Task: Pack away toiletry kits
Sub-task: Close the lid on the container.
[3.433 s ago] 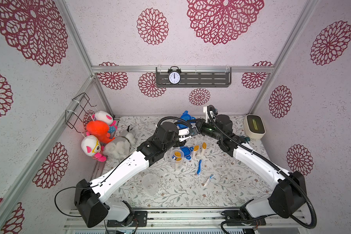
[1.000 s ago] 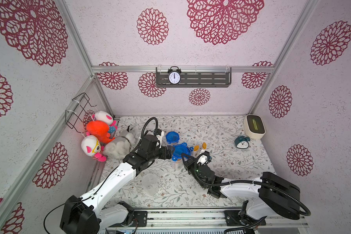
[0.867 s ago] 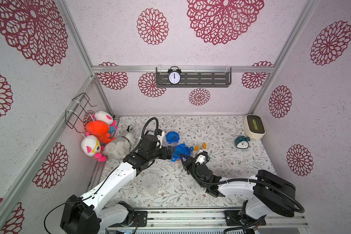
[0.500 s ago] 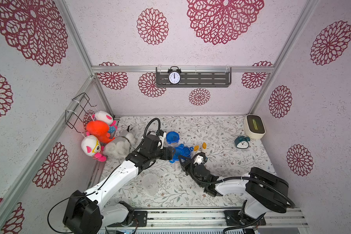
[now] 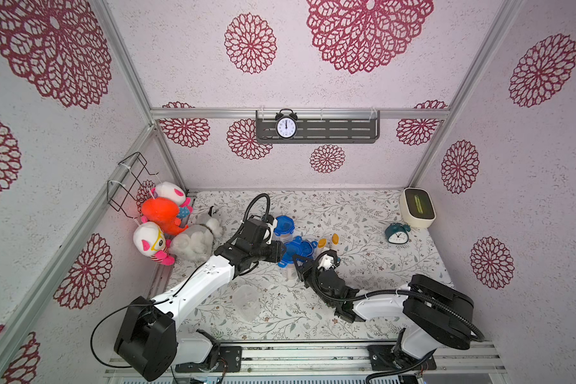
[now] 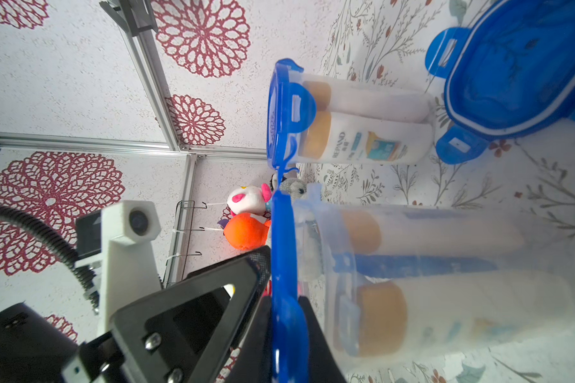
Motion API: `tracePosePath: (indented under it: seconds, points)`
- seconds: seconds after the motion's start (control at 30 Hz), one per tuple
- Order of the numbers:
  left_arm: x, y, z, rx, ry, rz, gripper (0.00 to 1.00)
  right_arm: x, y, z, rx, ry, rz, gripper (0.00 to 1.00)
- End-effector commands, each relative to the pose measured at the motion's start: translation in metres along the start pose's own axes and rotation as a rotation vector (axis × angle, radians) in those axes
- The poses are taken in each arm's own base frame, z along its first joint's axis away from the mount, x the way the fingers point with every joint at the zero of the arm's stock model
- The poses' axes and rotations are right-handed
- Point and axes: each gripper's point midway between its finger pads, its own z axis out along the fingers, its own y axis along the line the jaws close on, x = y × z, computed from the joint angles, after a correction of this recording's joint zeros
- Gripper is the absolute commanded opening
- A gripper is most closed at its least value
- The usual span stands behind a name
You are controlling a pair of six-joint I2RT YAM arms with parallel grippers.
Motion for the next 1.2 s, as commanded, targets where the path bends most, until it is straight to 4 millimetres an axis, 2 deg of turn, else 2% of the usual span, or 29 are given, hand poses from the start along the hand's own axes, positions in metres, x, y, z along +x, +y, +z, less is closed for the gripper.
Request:
tracePosePath:
  seconds: [0.0,0.13,0.43,0.6,0.8,0.93,1.17]
  points:
    - [0.000,0.000,0.003,-0.023,0.023,0.020,0.39,0.000,0.020,0.002,-0.039,-0.003,0.010,0.16]
    - [0.002,0.002,0.006,-0.035,0.037,0.026,0.30,-0.001,0.022,0.002,-0.040,-0.005,0.006,0.17]
    - [0.008,0.009,0.010,-0.108,0.076,0.059,0.23,-0.003,0.021,0.000,-0.034,-0.010,0.001,0.19]
    - [0.012,0.012,0.015,-0.127,0.101,0.068,0.23,-0.003,0.020,-0.002,-0.025,-0.005,-0.010,0.27]
    - [0.014,0.011,0.019,-0.131,0.116,0.077,0.23,-0.011,0.026,-0.015,-0.005,-0.032,-0.070,0.39]
    - [0.015,0.013,0.019,-0.141,0.120,0.080,0.22,-0.017,0.027,-0.027,0.018,-0.060,-0.104,0.42]
    - [0.014,0.012,0.018,-0.139,0.119,0.082,0.21,-0.029,0.005,-0.046,0.100,-0.099,-0.076,0.44]
